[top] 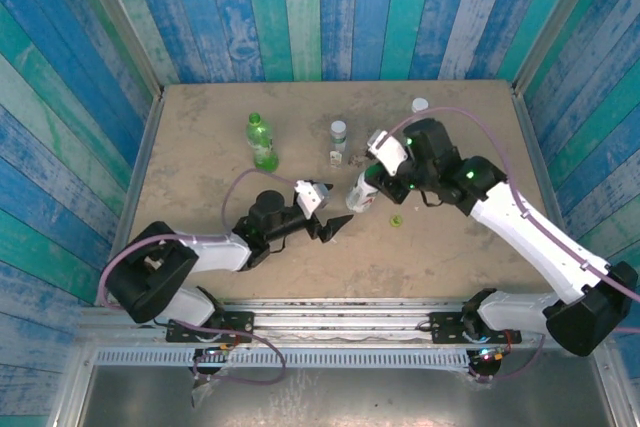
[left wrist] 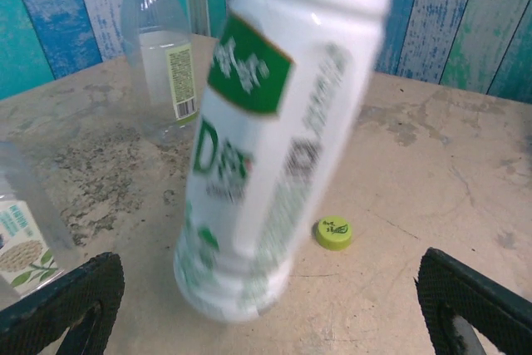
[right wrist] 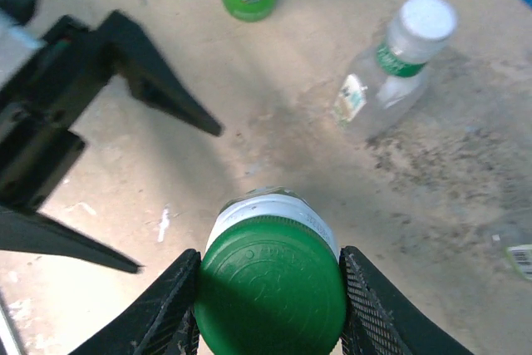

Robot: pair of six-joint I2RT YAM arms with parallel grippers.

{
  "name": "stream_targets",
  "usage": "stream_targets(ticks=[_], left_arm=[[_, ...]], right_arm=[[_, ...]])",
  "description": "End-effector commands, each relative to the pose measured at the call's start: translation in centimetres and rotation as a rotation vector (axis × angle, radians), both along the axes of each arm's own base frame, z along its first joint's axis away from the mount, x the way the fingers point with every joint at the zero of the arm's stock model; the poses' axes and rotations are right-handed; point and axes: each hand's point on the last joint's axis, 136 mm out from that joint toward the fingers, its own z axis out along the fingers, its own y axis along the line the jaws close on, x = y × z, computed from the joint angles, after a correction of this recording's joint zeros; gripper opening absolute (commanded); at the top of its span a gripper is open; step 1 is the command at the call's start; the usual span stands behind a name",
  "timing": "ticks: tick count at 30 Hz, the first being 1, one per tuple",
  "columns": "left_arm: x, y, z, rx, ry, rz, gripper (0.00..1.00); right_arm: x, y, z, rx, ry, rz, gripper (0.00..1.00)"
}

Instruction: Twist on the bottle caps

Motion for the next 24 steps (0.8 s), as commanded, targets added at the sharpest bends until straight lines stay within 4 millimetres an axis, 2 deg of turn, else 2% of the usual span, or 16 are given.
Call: stream_targets(ticks=[1, 4, 8, 12, 13, 18, 24], left_arm=[[0.0, 1.5, 1.5, -0.060, 0.009, 0.058, 0.94], [-0.2, 2.6, 0.1, -0.075, 0.058, 0.087, 0.94], [-0.8, 3.4, -0.5, -0.101, 0.096, 0.101, 0.94], [-1.4, 4.5, -1.5, -0.086, 0.140, 0.120, 0.94], [-1.6, 4.9, -0.9, -0.101, 0.128, 0.125, 0.94], [-1.3, 7.0, -2.4, -0.042, 0.160, 0.191, 0.94], [-0.7, 8.1, -2.0, -0.046, 0.153, 0.240, 0.94]], right_arm=[[2.2, -1.3, 0.9, -0.036, -0.036, 0.011, 0.17], [5.1, -1.5, 0.9, -0.049, -0.040, -0.005, 0.18], [9.3, -1.4, 0.4, -0.062, -0.017, -0.024, 0.19], [12.4, -1.0, -0.1, -0.062, 0.026, 0.004, 0.19], [13.1, -1.0, -0.5, -0.076, 0.037, 0.007, 0.19], [15.9, -1.6, -2.8, -0.091, 0.136, 0.012, 0.19], [16.8, -1.9, -5.0, -0.113, 0.223, 0.020, 0.17]])
